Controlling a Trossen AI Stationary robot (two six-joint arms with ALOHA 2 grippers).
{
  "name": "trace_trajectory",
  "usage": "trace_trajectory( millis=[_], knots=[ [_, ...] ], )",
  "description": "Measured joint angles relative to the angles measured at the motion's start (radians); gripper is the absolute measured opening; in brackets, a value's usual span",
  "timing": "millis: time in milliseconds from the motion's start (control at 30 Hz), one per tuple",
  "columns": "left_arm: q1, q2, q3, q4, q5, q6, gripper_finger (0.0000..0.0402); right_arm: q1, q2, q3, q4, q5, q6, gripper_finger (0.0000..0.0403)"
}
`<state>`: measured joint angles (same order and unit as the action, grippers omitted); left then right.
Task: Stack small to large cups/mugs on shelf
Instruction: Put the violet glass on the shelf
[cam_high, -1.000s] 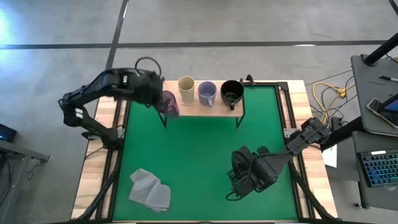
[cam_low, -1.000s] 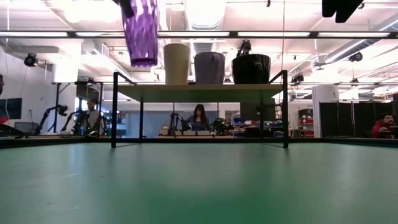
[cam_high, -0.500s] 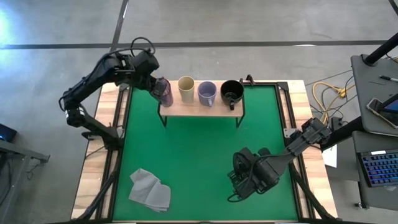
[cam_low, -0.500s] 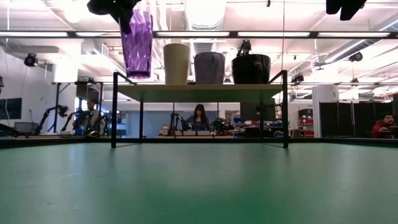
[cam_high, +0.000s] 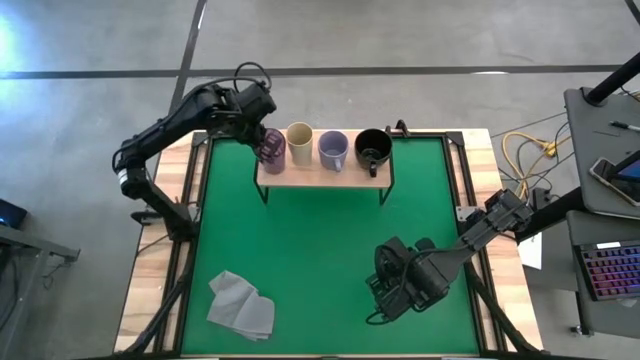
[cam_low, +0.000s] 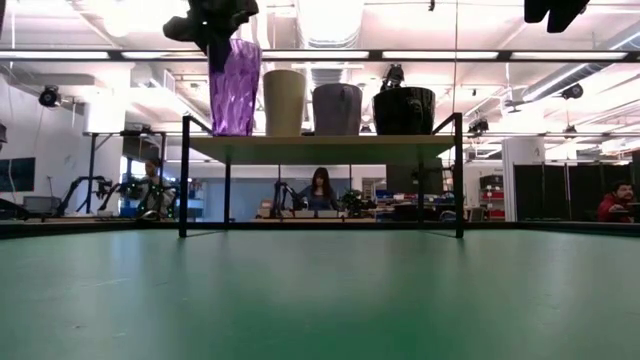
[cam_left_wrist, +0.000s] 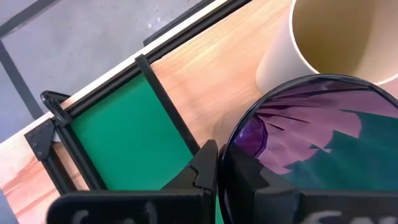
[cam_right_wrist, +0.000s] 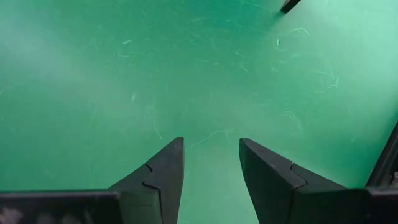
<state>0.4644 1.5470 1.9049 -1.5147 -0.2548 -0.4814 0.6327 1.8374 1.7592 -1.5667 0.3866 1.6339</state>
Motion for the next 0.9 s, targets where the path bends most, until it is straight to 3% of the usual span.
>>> trace_trajectory(
  millis=[400, 900],
  knots=[
    [0.039, -0.007, 0.0, 0.005, -0.017, 0.025, 0.0003, 0.011, 0.0, 0.0, -0.001, 0.0, 0.015, 0.0148],
    [0.041, -0.006, 0.0, 0.014, -0.031, 0.017, 0.0063, 0.011, 0.0, 0.0, -0.004, 0.003, -0.012, 0.0148]
  ],
)
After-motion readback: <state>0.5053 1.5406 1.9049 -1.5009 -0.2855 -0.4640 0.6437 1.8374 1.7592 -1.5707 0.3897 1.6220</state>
